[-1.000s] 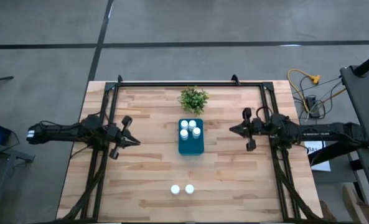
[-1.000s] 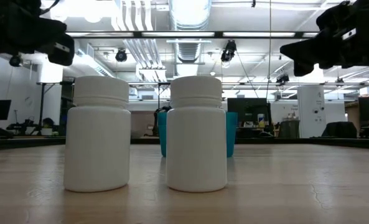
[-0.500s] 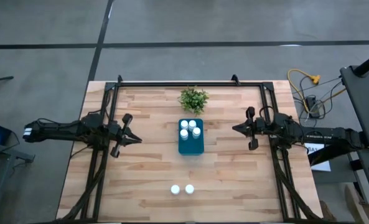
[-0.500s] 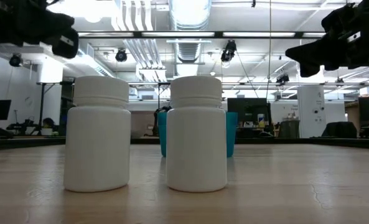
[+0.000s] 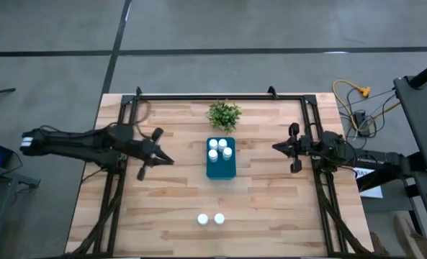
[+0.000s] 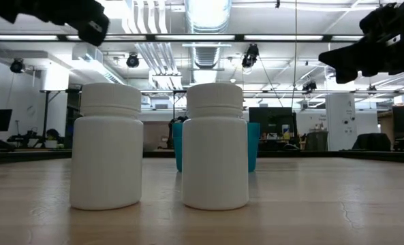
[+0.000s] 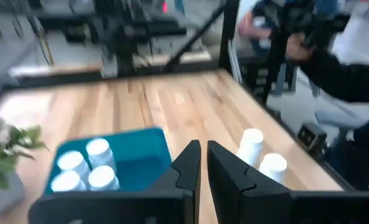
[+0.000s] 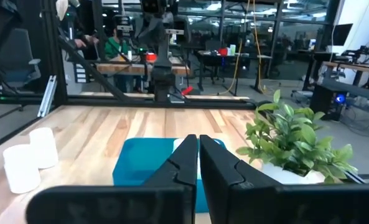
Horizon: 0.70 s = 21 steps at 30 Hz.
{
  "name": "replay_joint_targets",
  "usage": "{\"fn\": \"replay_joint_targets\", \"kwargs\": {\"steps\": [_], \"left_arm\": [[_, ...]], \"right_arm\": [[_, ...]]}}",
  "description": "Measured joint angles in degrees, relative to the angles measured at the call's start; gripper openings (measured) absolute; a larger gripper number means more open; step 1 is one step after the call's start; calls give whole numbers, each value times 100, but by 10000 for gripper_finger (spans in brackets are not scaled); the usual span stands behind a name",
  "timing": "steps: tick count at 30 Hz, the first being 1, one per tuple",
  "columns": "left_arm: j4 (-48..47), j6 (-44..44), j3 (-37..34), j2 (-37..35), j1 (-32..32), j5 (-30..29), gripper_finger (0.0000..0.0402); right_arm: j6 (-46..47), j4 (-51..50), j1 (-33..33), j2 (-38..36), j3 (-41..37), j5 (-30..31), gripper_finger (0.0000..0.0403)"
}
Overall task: Pick and place pill bottles into a basket
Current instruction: Put the white pill bottle into the blue bin
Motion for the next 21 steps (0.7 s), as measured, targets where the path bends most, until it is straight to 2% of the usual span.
{"fn": "replay_joint_targets", "kwargs": {"steps": [7, 11, 21], "left_arm": [[-686, 131, 1110, 1101, -416, -10, 11], [-1282, 147, 1721, 1656, -797, -256, 11], [-2138, 110, 2873, 2642, -1699, -550, 11]], "right_arm": [[-73, -417, -1, -459, 0, 3, 9], [-59, -649, -5, -650, 2, 2, 9], [127, -822, -3, -745, 2, -21, 9]]}}
